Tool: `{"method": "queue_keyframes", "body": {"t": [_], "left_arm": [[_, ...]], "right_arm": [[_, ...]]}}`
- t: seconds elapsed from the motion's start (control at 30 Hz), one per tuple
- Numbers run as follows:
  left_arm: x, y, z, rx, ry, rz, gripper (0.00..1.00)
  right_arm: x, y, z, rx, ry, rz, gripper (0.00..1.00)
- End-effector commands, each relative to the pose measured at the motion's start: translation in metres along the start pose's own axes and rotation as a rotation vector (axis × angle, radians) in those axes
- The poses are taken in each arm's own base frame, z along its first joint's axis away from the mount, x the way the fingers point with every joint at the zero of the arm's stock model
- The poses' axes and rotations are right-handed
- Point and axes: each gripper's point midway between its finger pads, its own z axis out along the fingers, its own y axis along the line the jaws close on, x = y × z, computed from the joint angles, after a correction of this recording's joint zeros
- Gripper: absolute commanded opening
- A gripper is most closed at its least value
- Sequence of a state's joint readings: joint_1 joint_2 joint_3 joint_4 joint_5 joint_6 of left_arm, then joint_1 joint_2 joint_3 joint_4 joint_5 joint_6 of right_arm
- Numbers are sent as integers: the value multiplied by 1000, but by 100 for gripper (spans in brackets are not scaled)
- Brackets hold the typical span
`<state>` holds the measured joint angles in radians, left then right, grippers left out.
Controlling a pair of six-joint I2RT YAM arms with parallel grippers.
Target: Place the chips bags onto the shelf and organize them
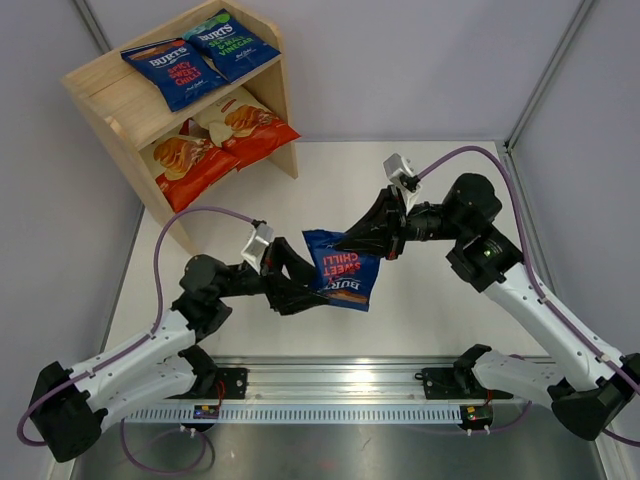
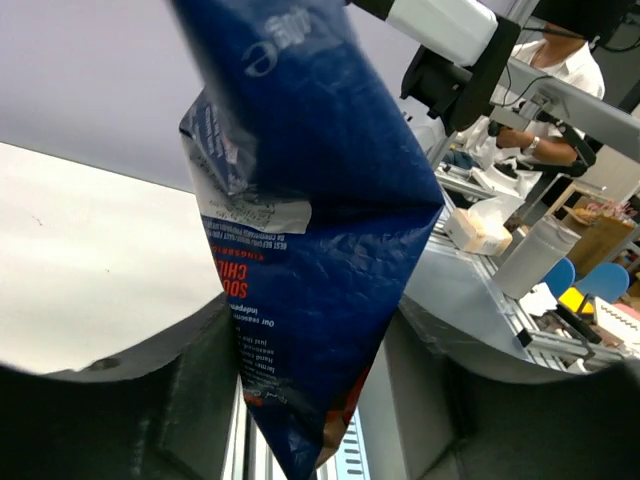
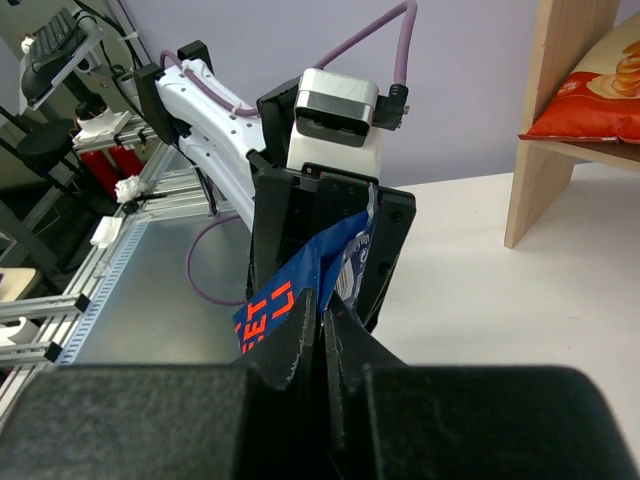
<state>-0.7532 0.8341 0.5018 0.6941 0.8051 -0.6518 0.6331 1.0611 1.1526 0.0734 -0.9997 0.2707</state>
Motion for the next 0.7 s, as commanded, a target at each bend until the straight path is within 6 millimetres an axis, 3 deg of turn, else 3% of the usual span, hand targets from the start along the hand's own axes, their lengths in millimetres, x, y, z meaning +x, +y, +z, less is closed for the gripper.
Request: {"method": "queue_keyframes", "body": {"t": [0.0,0.13,0.17,0.23,0.27,0.37,0.6,0.67], "left_arm": [[-20,-11,5,39,-18,72,52],[-21,5,3,-54,-53,64,35],[-19,6,1,-71,-59,64,25],[-24,15,-2,-132,-99,59,15],[-25,17,-4,-145,-113,58,13],[-31,21,-12,-199,-197,42,8],[-50,8,-21,-167,-342,25,7],[-55,6,-19,-159,-343,30,4]], "right_arm": [[-15,2,2,-2,-13,-75,0],[-27,-4,3,40,-32,-75,0],[-33,-5,2,62,-49,-86,0],[-36,-13,0,119,-82,-89,0],[-50,-13,-4,155,-141,-120,0],[-63,-10,-8,181,-219,-142,0],[-72,-16,-5,192,-264,-105,1],[-74,-19,-4,204,-262,-81,14]]}}
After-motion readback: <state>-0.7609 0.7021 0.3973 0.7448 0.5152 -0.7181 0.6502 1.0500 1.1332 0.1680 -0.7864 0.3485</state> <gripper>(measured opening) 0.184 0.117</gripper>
